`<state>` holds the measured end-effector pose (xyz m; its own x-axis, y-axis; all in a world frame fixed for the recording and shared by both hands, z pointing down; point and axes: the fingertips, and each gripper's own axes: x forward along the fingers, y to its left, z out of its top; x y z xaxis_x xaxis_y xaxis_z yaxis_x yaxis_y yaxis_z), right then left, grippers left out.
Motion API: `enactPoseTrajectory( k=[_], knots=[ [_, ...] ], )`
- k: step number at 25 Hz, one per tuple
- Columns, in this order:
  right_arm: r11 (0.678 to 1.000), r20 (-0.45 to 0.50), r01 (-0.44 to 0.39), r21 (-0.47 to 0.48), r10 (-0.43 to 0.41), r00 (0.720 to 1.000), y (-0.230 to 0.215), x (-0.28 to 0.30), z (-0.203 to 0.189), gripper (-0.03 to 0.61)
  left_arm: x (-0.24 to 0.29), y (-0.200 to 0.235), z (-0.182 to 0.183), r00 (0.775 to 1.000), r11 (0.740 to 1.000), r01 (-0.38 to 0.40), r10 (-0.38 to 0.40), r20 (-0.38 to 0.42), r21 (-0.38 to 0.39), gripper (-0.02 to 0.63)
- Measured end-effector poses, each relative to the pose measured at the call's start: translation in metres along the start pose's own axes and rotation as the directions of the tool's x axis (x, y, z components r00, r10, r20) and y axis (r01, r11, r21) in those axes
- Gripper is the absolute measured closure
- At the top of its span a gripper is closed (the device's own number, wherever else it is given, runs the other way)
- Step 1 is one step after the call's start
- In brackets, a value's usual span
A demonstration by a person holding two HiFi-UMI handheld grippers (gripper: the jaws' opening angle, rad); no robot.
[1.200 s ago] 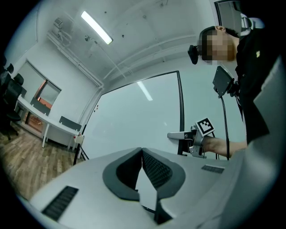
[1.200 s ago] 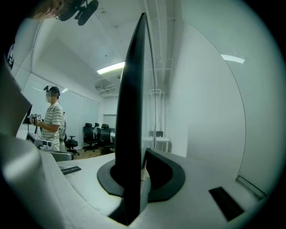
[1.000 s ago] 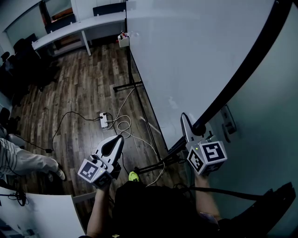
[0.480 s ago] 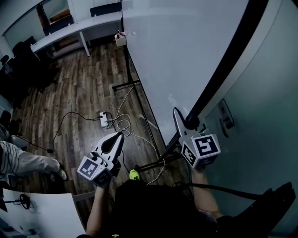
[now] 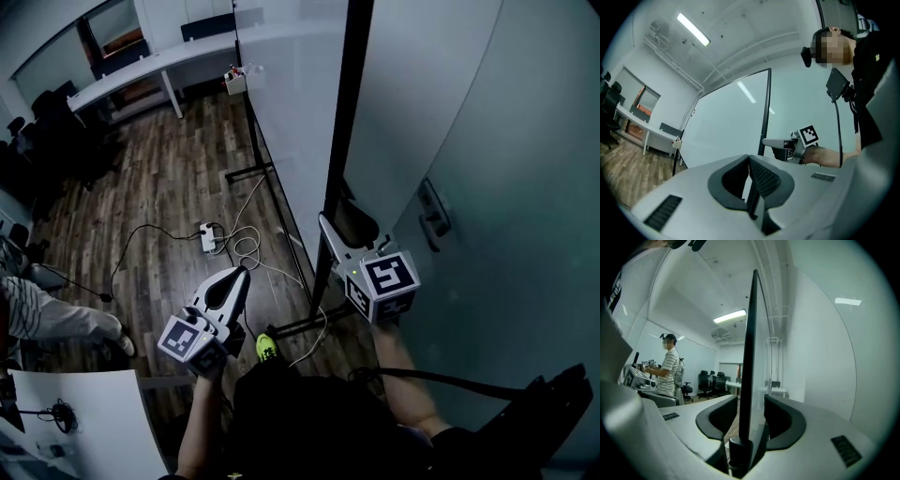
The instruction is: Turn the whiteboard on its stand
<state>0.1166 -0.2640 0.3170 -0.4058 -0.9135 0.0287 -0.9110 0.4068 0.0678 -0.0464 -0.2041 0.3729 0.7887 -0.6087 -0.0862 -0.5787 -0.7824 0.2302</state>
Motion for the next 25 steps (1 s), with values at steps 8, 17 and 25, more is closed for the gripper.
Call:
enactPoseTrajectory(
  k=[8, 17, 25],
  knots=[
    [0.998, -0.002, -0.065, 0.004, 0.065, 0.998, 0.014, -0.061, -0.004, 0.422, -0.01, -0.059, -0.009, 1.0, 1.0, -0.027, 0.027, -0.011, 0.002, 0.62],
    [0.988, -0.022, -0.156, 0.009, 0.156, 0.987, 0.031, -0.096, -0.011, 0.422, -0.034, -0.092, -0.004, 0.995, 0.995, -0.103, 0.103, -0.009, 0.017, 0.62],
    [0.977, -0.037, -0.212, 0.017, 0.213, 0.976, 0.041, -0.106, -0.022, 0.442, -0.035, -0.096, -0.002, 0.993, 0.993, -0.113, 0.115, -0.027, 0.039, 0.62]
  ],
)
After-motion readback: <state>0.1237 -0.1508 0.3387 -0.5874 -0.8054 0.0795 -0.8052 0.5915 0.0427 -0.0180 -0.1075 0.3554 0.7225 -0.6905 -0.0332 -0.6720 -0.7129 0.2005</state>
